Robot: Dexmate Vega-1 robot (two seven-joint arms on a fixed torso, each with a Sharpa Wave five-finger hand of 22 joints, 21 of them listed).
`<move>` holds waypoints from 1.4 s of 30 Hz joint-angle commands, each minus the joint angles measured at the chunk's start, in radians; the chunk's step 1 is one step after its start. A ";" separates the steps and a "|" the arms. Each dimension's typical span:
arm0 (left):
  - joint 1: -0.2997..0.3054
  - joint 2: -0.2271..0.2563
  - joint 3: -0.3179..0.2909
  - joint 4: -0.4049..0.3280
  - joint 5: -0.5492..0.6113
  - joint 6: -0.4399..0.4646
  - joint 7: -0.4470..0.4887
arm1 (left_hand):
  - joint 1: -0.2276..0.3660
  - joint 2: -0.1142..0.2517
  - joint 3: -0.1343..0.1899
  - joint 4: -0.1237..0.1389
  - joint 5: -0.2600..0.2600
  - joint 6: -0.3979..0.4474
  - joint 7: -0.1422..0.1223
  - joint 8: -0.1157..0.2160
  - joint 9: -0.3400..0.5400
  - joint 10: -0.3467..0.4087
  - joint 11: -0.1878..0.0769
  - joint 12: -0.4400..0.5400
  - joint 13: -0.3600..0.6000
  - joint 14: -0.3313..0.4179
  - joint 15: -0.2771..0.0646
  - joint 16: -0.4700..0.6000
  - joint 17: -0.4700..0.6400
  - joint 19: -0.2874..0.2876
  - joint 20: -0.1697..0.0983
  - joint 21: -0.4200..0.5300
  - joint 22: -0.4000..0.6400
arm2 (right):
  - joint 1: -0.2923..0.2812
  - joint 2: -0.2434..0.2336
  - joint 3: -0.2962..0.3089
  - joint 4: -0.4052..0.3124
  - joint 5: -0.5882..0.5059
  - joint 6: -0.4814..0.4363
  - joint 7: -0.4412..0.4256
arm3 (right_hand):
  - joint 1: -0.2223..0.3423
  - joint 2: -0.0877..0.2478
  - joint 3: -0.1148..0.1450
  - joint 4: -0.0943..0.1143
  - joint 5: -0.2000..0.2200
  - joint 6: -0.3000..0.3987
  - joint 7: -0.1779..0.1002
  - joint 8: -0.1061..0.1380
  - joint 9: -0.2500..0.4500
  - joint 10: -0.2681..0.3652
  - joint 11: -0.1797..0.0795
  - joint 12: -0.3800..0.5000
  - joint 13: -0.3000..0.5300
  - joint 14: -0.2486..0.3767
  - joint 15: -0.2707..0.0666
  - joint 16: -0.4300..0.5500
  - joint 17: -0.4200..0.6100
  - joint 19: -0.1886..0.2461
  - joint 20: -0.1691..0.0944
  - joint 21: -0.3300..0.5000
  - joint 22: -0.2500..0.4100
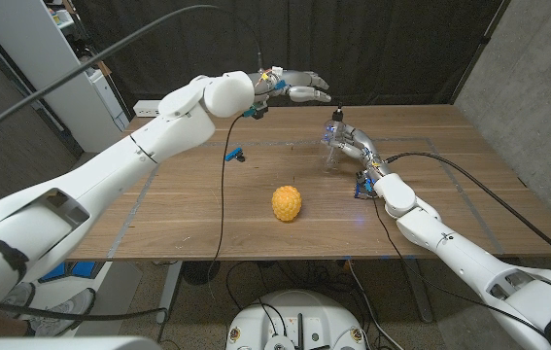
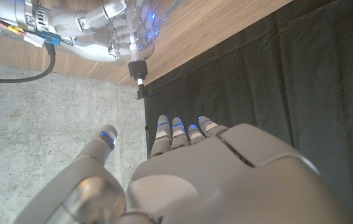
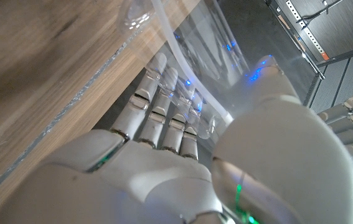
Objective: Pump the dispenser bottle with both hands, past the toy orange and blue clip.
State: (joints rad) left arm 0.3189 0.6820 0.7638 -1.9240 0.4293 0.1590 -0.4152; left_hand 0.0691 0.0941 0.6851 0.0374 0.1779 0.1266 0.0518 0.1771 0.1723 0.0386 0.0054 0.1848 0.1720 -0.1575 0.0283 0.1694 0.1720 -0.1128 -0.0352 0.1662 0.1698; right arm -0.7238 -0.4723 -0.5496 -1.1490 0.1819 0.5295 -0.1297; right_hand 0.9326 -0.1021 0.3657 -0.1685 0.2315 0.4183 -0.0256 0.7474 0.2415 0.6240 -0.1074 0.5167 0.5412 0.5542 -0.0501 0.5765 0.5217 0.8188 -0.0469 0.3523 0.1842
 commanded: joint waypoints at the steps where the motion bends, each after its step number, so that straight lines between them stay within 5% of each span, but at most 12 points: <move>1: 0.017 -0.029 -0.018 0.109 -0.052 -0.130 0.051 | -0.013 0.065 0.001 0.007 0.007 -0.001 -0.008 0.003 0.001 -0.002 -0.008 0.000 0.001 -0.013 -0.004 0.000 0.001 -0.022 -0.039 0.005 0.005 | -0.013 -0.008 0.002 -0.031 -0.029 -0.025 -0.030 | 0.129 0.118 0.010 0.003 0.006 0.011 -0.014 0.006 0.001 0.006 -0.002 0.003 0.005 0.009 -0.146 -0.005 0.005 0.009 -0.014 0.004 0.003; 12: 0.026 -0.035 -0.029 0.244 -0.114 -0.306 0.095 | -0.014 0.078 0.006 0.010 0.009 -0.008 -0.024 0.001 0.001 -0.004 -0.028 0.001 0.001 -0.019 -0.022 0.003 0.000 -0.036 -0.048 0.012 0.005 | -0.019 -0.019 0.000 -0.045 -0.073 -0.033 -0.068 | 0.134 0.122 0.012 0.003 0.009 0.011 -0.015 0.007 0.000 0.005 -0.003 0.002 0.008 0.011 -0.148 -0.008 0.008 0.011 -0.016 0.006 0.004; 42: -0.012 -0.053 -0.020 0.370 -0.076 -0.524 0.092 | -0.031 0.106 0.021 0.070 0.011 -0.029 -0.057 -0.002 0.001 -0.017 -0.057 -0.001 0.000 -0.029 -0.052 0.010 0.004 -0.037 -0.057 0.024 0.006 | -0.026 -0.034 -0.004 -0.066 -0.092 -0.054 -0.075 | 0.140 0.127 0.013 0.004 0.017 0.011 -0.018 0.011 -0.003 0.005 -0.002 -0.002 0.014 0.014 -0.147 -0.017 0.013 0.010 -0.018 0.010 0.004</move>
State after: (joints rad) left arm 0.3213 0.6425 0.7379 -1.6034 0.3469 -0.2885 -0.3191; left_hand 0.0432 0.0861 0.7029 0.0994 0.1818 0.0945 0.0016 0.1778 0.1725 0.0227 -0.0397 0.1849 0.1722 -0.1714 -0.0147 0.1739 0.1748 -0.1450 -0.0354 0.1857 0.1698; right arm -0.7449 -0.4982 -0.5515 -1.1988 0.0976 0.4888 -0.2033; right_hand 0.9326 -0.1021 0.3658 -0.1678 0.2443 0.4201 -0.0272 0.7536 0.2368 0.6236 -0.1070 0.5100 0.5548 0.5598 -0.0557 0.5602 0.5311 0.8190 -0.0467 0.3554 0.1841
